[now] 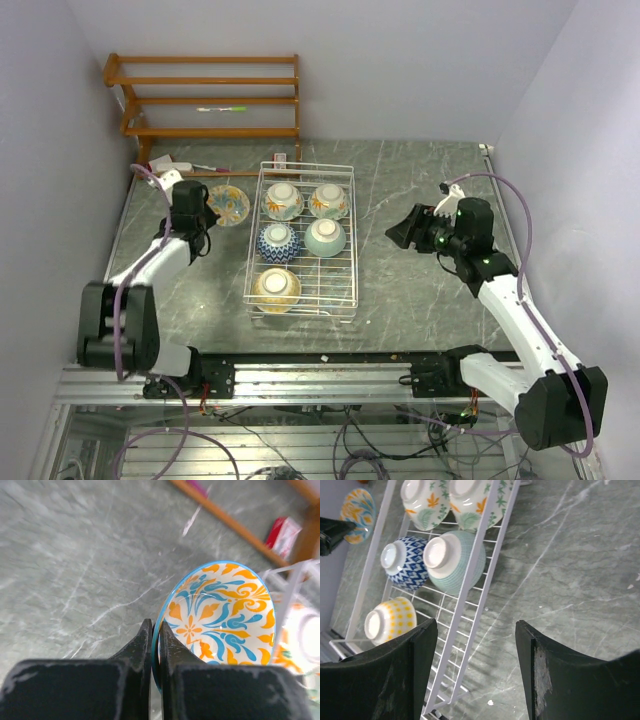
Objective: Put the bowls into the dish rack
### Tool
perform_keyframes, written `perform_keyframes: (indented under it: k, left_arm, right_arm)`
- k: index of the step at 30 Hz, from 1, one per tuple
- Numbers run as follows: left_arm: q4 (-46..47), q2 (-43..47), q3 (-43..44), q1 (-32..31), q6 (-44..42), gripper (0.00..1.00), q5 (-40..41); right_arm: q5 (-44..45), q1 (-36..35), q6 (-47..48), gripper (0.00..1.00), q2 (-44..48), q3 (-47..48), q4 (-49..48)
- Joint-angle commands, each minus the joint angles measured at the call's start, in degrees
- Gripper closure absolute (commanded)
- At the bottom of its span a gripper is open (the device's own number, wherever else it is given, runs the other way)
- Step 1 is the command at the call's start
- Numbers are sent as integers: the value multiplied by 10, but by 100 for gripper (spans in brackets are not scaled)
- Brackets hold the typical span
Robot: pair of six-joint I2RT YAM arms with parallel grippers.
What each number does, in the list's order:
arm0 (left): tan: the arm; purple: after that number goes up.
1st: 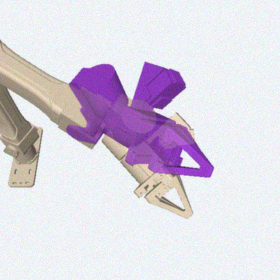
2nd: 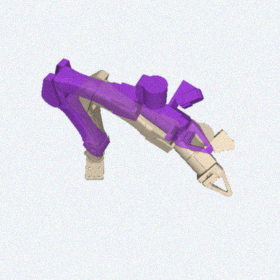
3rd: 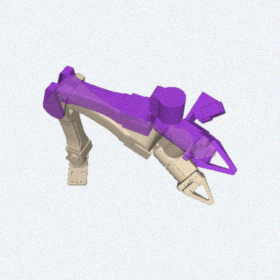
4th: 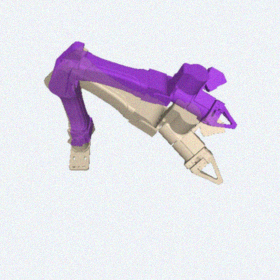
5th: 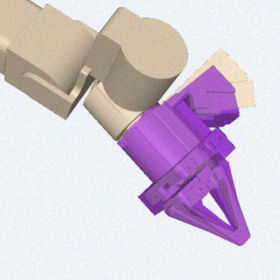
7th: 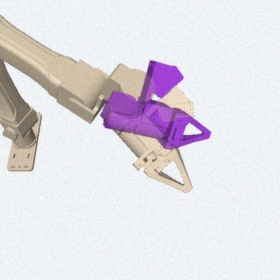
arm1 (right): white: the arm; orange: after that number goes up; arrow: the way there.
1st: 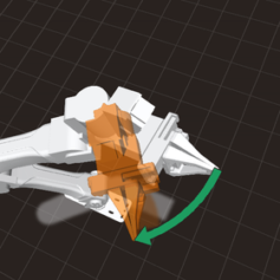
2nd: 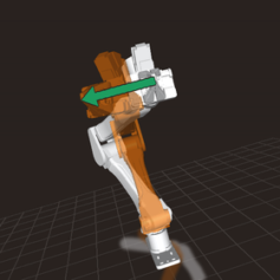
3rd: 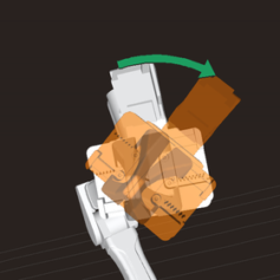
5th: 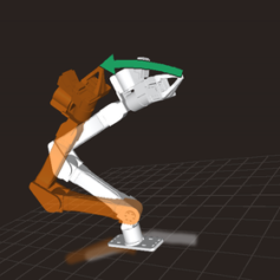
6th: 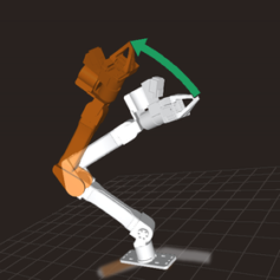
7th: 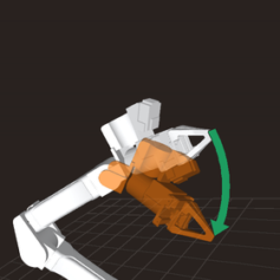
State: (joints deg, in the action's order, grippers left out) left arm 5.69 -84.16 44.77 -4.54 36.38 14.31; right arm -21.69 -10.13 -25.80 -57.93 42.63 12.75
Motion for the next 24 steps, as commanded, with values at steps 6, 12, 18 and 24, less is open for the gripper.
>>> perform_keyframes:
  k: [6,12,18,24]
  left_arm:
    - [-104,252,28,3,5,93,44]
    - [-173,327,59,-5,-14,93,-82]
    - [-249,343,78,-82,-34,93,-107]
    - [-296,326,109,-179,-49,93,-94]
  right_arm:
    - [-67,-28,0,38,54,2,-17]
    - [25,-147,-2,35,66,26,-20]
    - [69,-245,-2,35,39,56,-48]
    - [84,-309,14,35,22,101,-53]
